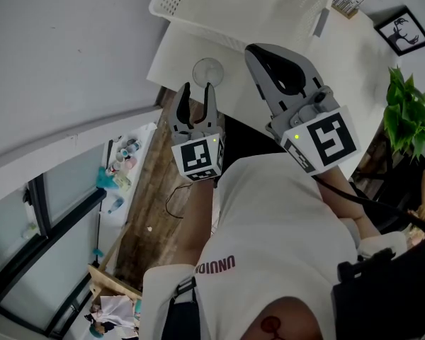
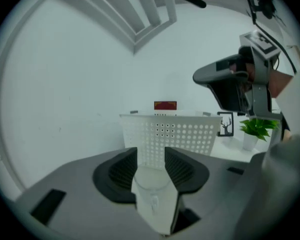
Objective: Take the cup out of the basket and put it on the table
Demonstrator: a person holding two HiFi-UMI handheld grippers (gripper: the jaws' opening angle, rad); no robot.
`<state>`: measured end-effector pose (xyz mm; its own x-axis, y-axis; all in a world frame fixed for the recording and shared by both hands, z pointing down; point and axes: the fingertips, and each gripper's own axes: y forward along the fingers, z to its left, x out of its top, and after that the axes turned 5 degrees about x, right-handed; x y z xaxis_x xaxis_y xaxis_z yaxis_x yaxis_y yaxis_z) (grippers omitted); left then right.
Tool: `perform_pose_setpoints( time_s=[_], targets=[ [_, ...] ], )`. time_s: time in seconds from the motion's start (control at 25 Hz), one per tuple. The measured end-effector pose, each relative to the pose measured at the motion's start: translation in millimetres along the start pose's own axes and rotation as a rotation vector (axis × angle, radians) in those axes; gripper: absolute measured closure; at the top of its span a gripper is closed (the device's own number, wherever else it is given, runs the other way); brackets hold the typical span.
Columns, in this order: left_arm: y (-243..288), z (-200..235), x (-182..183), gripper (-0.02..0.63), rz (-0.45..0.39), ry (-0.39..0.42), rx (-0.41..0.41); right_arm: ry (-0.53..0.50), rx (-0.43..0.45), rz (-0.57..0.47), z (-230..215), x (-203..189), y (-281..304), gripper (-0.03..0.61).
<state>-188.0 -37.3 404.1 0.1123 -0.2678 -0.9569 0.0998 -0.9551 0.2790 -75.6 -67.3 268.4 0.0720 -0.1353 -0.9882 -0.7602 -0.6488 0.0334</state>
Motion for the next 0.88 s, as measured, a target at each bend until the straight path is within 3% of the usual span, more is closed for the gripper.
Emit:
perform_pose_setpoints(
  time_s=[0.08,0.12,0.16,0.4,0.48,0.88],
  targets=[
    [-2.8,2.0,26.9,0.487,-0.060,0.005,0.028,-0.001,0.001,-0.001,0.9,0.3,0.2,0.561],
    [-3.9,3.3,38.8,0.574,-0.081,0.008,0.044,-0.002,0.003,-0.001,1.9,0.4,0.4,0.560],
    [-4.4,3.5,49.3,0.603,-0.095,0.017,0.054,-0.004,0.006,-0.001,2.9,0.5,0.6,0.560],
    [-7.5,-3.2,90.4,0.603,-0.153,0.055,0.046,-0.026,-0.010,0.020,2.8,-0.7,-0.4,0.561],
    [-9.5,-5.0,99.7,0.603,-0.166,0.031,0.052,-0.040,-0.016,0.028,2.1,-0.9,-0.5,0.561],
    [-14.8,-7.8,106.6,0.603,-0.178,0.042,0.055,-0.031,-0.003,0.014,3.9,1.7,-0.1,0.561]
  ],
)
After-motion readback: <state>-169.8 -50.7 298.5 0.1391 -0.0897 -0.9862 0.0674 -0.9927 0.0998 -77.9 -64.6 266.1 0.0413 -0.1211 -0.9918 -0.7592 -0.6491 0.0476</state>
